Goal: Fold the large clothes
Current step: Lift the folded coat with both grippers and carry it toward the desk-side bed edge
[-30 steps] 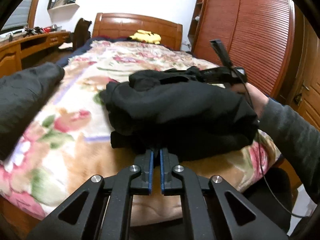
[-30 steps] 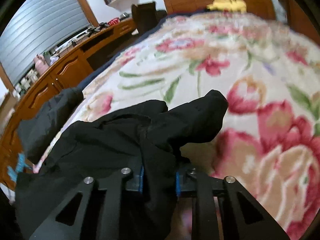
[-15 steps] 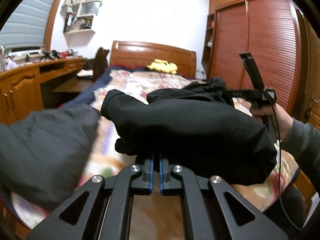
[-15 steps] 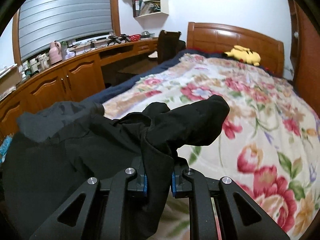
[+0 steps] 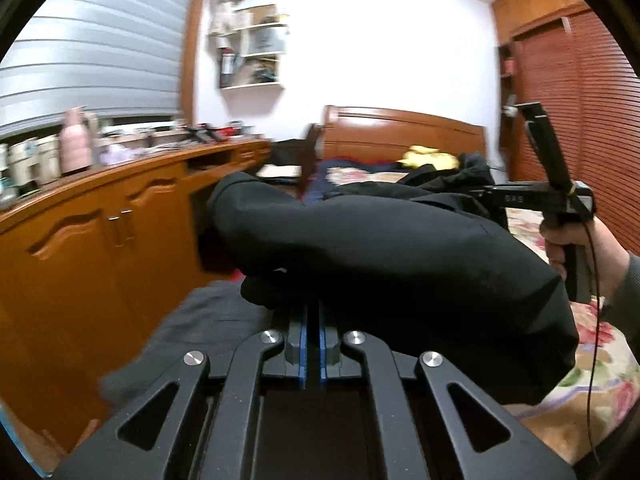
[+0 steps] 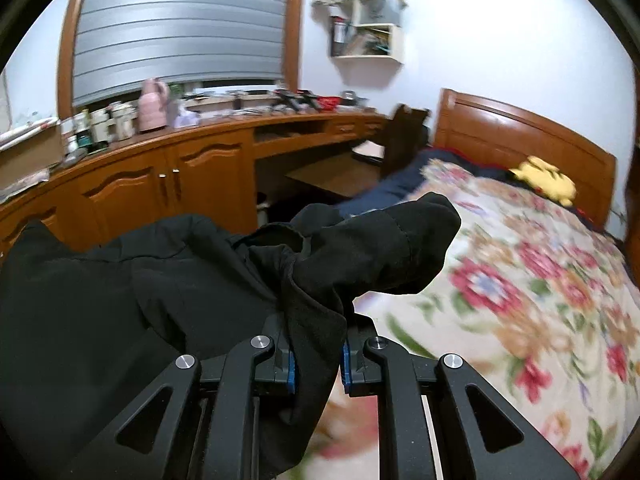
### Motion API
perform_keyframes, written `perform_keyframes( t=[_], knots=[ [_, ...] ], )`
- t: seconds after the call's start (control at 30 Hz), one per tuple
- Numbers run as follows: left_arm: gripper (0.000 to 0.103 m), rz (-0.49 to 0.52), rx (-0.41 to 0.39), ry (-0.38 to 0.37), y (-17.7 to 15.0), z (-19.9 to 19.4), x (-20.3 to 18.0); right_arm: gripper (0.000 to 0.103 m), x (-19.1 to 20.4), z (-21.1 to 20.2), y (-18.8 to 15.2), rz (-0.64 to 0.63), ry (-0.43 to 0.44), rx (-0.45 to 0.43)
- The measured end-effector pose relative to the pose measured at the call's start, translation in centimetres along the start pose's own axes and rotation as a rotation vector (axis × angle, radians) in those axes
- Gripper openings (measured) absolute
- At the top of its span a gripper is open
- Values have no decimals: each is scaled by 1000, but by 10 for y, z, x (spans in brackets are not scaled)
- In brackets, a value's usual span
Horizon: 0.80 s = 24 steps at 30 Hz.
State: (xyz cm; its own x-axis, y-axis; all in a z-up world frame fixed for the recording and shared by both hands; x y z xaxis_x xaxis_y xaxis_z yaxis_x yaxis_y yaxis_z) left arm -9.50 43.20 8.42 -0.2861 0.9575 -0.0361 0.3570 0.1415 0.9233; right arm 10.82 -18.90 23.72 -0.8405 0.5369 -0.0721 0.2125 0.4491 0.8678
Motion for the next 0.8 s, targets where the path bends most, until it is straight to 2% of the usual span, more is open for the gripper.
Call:
perform_keyframes(
  t=[0.13,0.23,0.3,0.37,0.43,0.53,0.63,0.7,0.73,0.8],
  knots=[
    [4,-29,18,125,-12,-2,45,16,41,40,11,-30,86,-17],
    [4,-50,104,214,-39,14,74,16,58,80,-1,-23,134,-3],
    [4,-80,140,215,-57,17,82,19,61,111,-21,-23,142,61],
    [5,-99,138,211,-65,16,83,23,65,137,-44,-55,95,152],
    [5,-103,132,208,-67,15,79,27,60,142,-55,-56,57,165],
    [5,-95,147,219,-66,15,74,33,45,137,-54,18,82,173],
    [15,-74,137,230,-56,5,73,47,40,127,-50,27,84,165],
    [31,-81,108,226,-55,-14,72,58,41,118,-48,8,99,135],
    [34,-88,94,231,-53,-22,72,62,41,107,-49,10,106,116],
    [41,-109,63,258,-45,-32,76,65,51,102,-53,23,174,94]
  ],
)
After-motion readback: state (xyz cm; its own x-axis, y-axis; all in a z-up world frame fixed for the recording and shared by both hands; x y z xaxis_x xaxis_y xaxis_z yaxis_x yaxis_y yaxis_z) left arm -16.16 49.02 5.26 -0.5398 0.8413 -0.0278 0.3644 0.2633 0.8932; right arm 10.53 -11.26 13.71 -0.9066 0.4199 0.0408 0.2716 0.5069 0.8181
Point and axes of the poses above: each gripper's, at about its wrist camera, not at the fingertips, and z roughly the way its jaws point, x to its left, y to its top, the point moved 4 cm from there along z, roughly the way its jaws point, and after that the axes turned 1 degree about x, right-handed, at the moved point
